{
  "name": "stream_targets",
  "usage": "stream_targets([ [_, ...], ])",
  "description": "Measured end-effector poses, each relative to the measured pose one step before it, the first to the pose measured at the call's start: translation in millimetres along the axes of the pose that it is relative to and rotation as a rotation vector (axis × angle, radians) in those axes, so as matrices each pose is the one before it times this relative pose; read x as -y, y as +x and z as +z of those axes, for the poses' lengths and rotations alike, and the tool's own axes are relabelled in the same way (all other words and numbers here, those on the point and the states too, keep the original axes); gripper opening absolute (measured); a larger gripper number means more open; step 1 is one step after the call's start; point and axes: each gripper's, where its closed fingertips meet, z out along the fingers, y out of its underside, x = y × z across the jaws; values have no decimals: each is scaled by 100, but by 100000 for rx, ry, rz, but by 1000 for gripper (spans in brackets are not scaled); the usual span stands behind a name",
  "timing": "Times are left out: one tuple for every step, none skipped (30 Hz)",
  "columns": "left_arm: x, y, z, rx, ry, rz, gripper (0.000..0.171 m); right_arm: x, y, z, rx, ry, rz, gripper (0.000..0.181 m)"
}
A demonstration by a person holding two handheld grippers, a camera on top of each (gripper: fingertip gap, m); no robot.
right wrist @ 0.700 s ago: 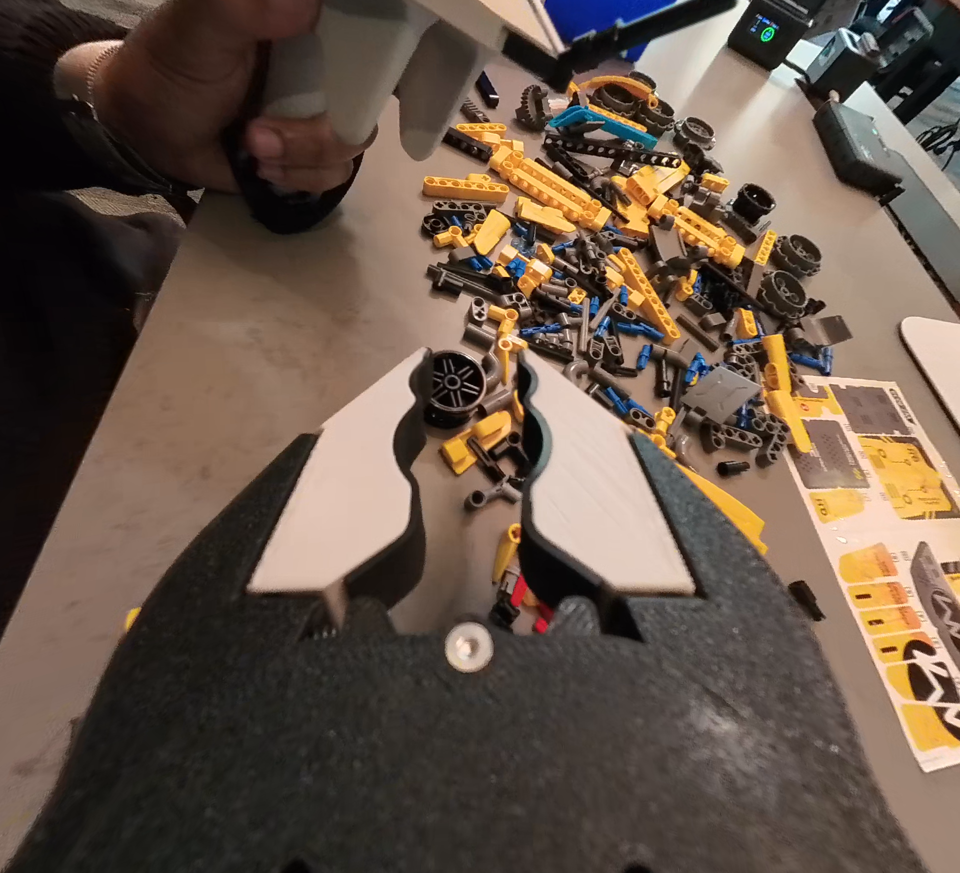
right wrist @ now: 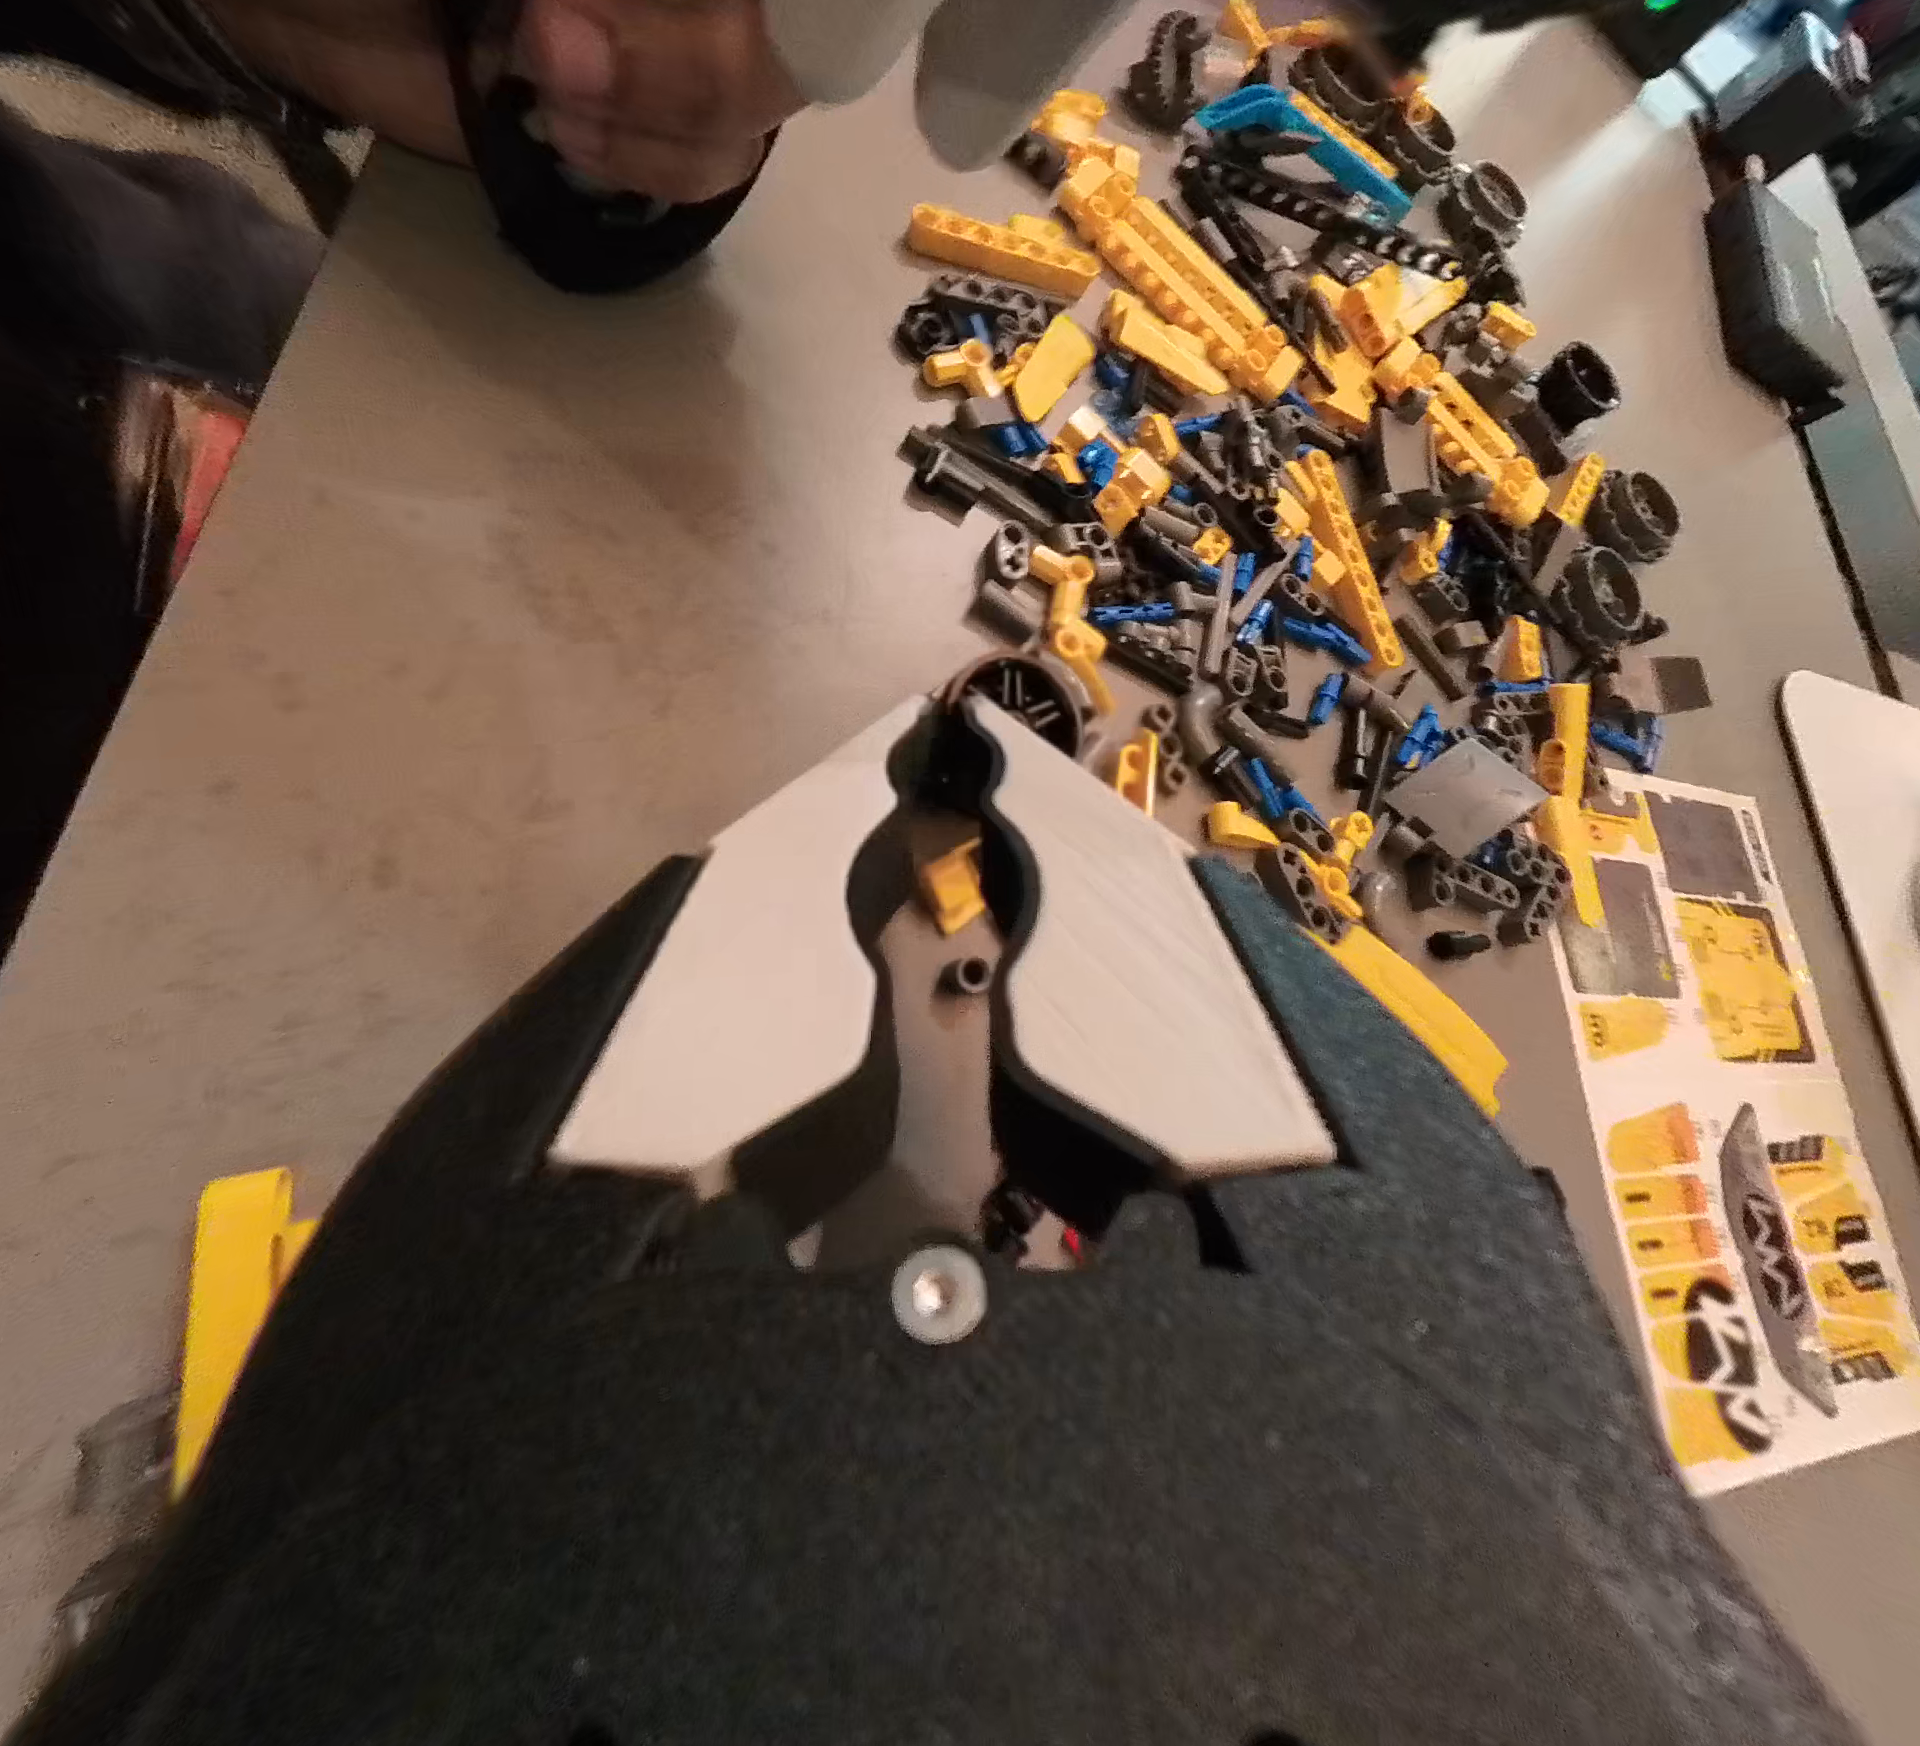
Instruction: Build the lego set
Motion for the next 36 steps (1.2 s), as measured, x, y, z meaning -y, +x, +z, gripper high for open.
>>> stream_targets([
  [29,11,-23,110,130,229,3,406,393,-242,-706,2089,4076,4],
  [35,11,-16,105,200,370,3,571,466,-326,-301,3679,6147,4],
  [55,24,-37,166,244,498,4,643,462,-398,573,4532,8126,4],
  [63,-8,-40,401,319,645,3,682,361,-454,2103,5099,9675,4],
  [93,-54,-54,610,458,663,3,668,216,-458,3784,5232,11093,4],
  [105,-74,-65,695,478,531,4,485,35,-405,5692,4178,12209,4],
  [102,-120,-67,954,498,470,4,99,-189,-273,7792,1653,12906,4],
  [152,-114,-114,1103,732,719,4,-259,-169,-165,8038,-1156,14110,4],
  [195,-62,-166,1047,1095,586,4,-217,-111,-110,7467,-2093,15457,4],
  [165,71,-172,374,1001,338,3,65,-316,-104,7660,-1183,15172,4],
  [21,184,-146,-133,181,381,3,151,-601,-76,7620,-593,11620,3],
  [-182,258,-108,-387,-977,239,3,-105,-311,39,3847,-2210,7789,4],
  [-279,296,-90,-559,-1377,84,3,-444,324,162,-1661,-4448,4812,3],
  [-256,338,-111,-589,-1350,-166,3,-574,545,281,-3777,-5141,2997,3],
  [-205,406,-141,-829,-1348,-359,3,-508,129,422,-952,-4260,4037,3],
  [-196,411,-147,-831,-1546,-239,3,-375,-376,511,3167,-3136,6206,4],
  [-223,365,-173,-482,-1849,-32,3,-252,-465,568,4322,-2119,6037,4],
  [-288,334,-206,-404,-2354,423,3,-164,-243,587,3041,-1275,4060,4],
  [-339,284,-231,-419,-2821,1026,3,-221,112,589,864,-1320,2905,4],
  [-287,248,-295,-272,-2515,1632,3,-310,367,582,-786,-1639,2104,4],
  [-256,184,-354,118,-2379,1976,3,-274,462,554,-1413,-1414,1348,4],
  [-263,161,-404,192,-2459,2095,3,-71,458,458,-1276,-146,1386,4],
  [-225,130,-470,534,-2006,2150,3,125,434,338,-1229,886,1429,4],
  [-258,134,-513,494,-1885,1960,3,218,450,201,-1512,1156,847,4],
  [-396,154,-501,259,-2365,1492,3,303,324,82,-933,1399,523,4],
  [-656,148,-417,127,-3445,835,3,348,148,-14,-227,1621,1279,5],
  [-1035,14,-273,640,-5178,-290,3,411,182,-79,-1108,2051,1324,5],
  [-1275,-109,-155,1207,-6060,-1225,4,452,306,-101,-3179,2597,-494,5],
  [-1135,54,-86,253,-4443,-1139,4,212,441,-68,-4867,1132,-2277,5],
  [-1003,203,-23,-675,-3455,-1158,4,-122,625,-20,-5917,-955,-2753,5],
  [-804,132,10,-199,-2367,-1060,4,-214,763,-8,-6195,-1309,-2741,0],
  [-555,123,24,-13,-1241,-633,4,-84,443,13,-3466,-206,-1930,0],
  [-334,123,6,-102,-338,-146,4,25,28,2,-371,738,354,0],
  [-158,110,6,-135,-44,72,4,127,-135,-45,726,1199,981,0],
  [-58,68,-9,-162,-64,139,4,147,-48,-112,-37,1363,214,0],
  [48,68,-28,-358,-14,104,3,139,72,-163,-1089,1111,-738,0],
])
